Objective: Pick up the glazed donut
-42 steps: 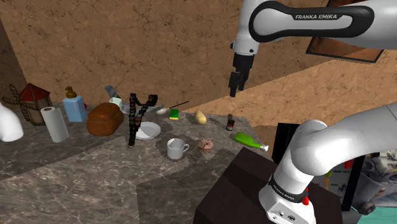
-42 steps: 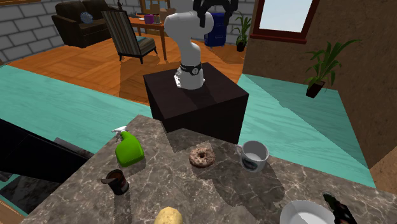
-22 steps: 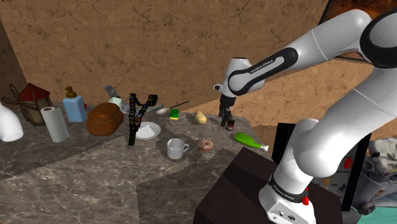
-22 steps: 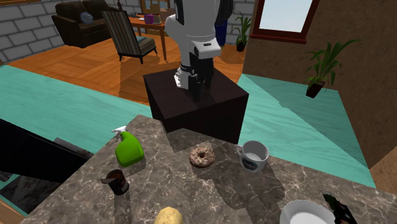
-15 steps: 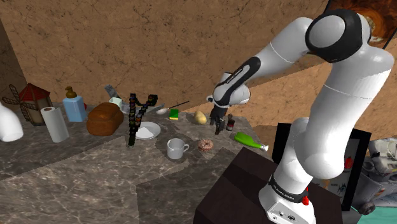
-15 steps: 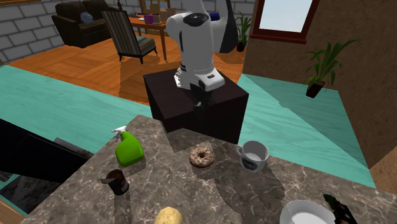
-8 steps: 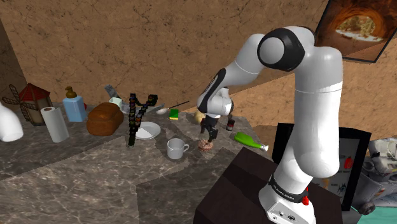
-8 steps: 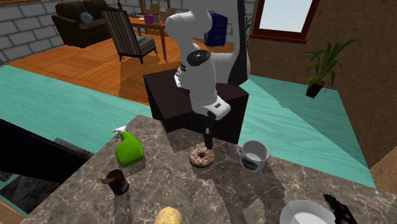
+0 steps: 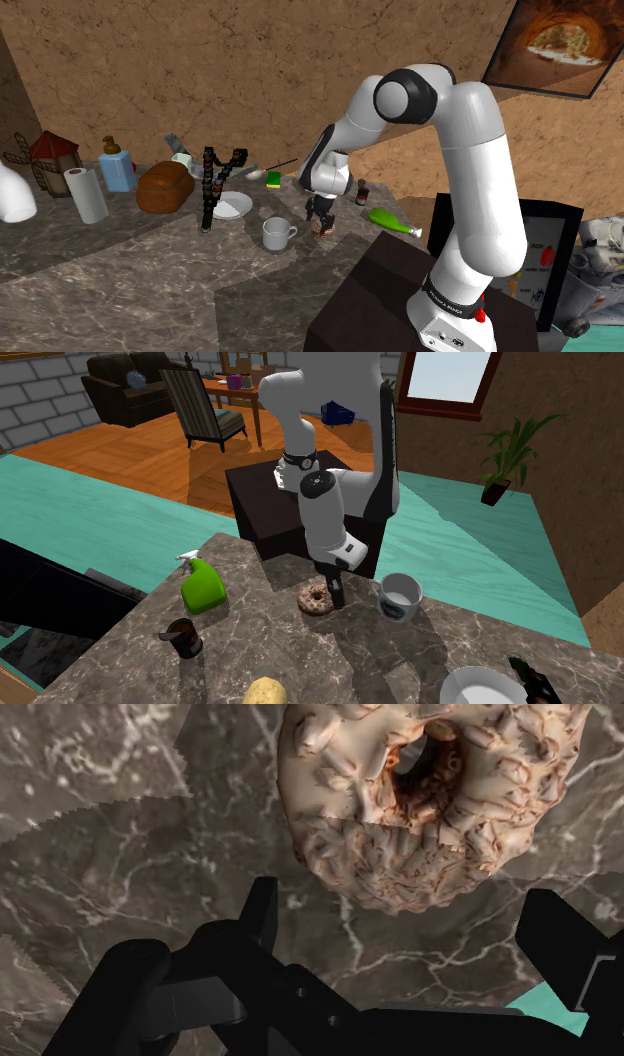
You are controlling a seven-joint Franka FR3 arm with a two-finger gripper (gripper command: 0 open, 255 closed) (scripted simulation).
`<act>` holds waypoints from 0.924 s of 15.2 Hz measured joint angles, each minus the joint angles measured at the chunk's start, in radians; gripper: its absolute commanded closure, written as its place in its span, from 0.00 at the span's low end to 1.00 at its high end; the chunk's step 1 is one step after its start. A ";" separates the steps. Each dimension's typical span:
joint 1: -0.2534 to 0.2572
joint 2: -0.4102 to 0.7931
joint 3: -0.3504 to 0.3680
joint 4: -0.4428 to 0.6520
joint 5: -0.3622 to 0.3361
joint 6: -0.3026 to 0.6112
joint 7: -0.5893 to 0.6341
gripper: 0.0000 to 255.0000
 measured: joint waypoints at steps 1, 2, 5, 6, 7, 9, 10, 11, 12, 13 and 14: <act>-0.009 0.018 0.010 0.012 0.010 0.006 -0.010 0.00; -0.016 0.031 0.018 0.019 0.020 0.012 -0.020 0.00; -0.029 0.052 0.033 0.030 0.036 0.023 -0.036 1.00; -0.029 0.053 0.034 0.030 0.037 0.024 -0.037 1.00; -0.030 0.054 0.034 0.031 0.037 0.024 -0.037 1.00; -0.030 0.054 0.035 0.032 0.038 0.024 -0.037 1.00; -0.030 0.054 0.036 0.032 0.038 0.024 -0.038 1.00; -0.030 0.054 0.036 0.032 0.039 0.025 -0.038 1.00; -0.030 0.054 0.037 0.032 0.039 0.025 -0.039 1.00; -0.030 0.054 0.037 0.031 0.039 0.025 -0.039 1.00; -0.031 0.054 0.037 0.032 0.040 0.026 -0.040 1.00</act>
